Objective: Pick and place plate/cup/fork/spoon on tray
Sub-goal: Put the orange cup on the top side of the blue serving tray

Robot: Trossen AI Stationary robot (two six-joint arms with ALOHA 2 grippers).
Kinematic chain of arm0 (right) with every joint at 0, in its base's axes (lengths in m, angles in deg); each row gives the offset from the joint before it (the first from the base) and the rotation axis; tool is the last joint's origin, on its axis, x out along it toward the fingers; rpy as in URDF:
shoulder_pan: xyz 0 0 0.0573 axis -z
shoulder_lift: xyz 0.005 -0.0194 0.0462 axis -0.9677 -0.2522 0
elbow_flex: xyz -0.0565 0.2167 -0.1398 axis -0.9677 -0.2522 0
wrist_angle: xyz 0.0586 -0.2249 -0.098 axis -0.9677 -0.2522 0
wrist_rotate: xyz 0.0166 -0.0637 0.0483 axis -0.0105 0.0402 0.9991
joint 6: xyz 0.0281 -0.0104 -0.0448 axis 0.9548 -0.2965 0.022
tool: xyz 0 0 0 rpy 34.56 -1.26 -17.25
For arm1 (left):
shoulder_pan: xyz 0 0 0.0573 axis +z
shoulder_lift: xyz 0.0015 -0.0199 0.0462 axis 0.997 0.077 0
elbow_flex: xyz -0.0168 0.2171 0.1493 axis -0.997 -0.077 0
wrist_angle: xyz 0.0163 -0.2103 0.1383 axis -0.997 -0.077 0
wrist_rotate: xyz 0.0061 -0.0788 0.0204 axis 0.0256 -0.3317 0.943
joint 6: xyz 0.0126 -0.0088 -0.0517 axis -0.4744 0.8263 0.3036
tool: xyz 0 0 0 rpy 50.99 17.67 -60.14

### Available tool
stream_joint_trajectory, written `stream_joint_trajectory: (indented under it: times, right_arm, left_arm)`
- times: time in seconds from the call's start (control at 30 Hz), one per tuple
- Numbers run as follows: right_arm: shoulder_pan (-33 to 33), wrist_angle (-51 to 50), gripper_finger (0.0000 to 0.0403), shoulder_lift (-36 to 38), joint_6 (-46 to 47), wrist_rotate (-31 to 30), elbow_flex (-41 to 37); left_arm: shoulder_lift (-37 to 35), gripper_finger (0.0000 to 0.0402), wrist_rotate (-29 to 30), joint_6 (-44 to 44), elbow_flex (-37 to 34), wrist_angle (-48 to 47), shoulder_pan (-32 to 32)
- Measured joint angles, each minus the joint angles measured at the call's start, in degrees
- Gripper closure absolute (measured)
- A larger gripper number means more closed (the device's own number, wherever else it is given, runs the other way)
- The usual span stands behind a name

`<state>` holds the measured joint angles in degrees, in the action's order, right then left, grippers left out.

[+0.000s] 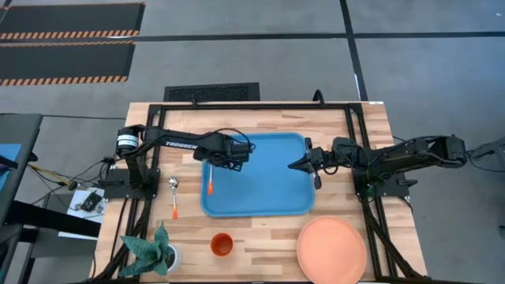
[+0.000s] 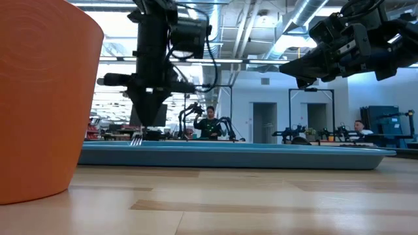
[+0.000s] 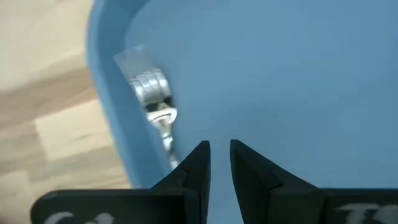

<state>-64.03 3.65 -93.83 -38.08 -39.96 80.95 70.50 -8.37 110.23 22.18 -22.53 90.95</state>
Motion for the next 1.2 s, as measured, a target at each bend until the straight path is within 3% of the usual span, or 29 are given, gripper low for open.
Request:
stream_joint_trajectory:
  times: [0.17, 0.37, 0.47, 0.63, 0.87, 1.03, 1.2]
  right_arm:
    - [0.00, -0.03, 0.0394, 0.00, 0.00, 0.00, 0.00]
    - [-1.15, -3.42, 0.0394, 0.00, 2.88, -0.60, 0.00]
    - [-3.29, -6.14, 0.0394, 0.00, 4.14, -4.06, 0.00]
    - [-6.94, -8.51, 0.0394, 0.00, 4.57, -9.44, 0.03]
    - [-9.13, -11.27, 0.0394, 0.00, 4.46, -11.13, 3.58]
    - [-10.88, -11.03, 0.0394, 0.00, 5.09, -14.67, 4.44]
    - [-14.83, -12.31, 0.0394, -0.02, 6.64, -20.07, 4.42]
  left_arm:
    - [0.00, 0.0357, 4.03, -5.73, 0.08, 4.11, -5.82]
    - [0.00, 0.0397, 10.75, -17.89, 0.08, 9.46, -11.56]
    - [-0.02, 0.0400, 12.27, -25.33, -0.62, 13.56, -12.65]
    - [-2.75, 0.0401, 4.94, -39.31, -4.80, 25.11, -12.97]
    - [-9.80, 0.0401, -6.56, -52.75, -5.27, 28.17, -15.70]
    - [-13.37, 0.0389, -11.16, -54.38, -5.19, 24.62, -20.97]
    - [-13.30, 0.0340, -14.53, -51.77, -5.19, 23.58, -25.75]
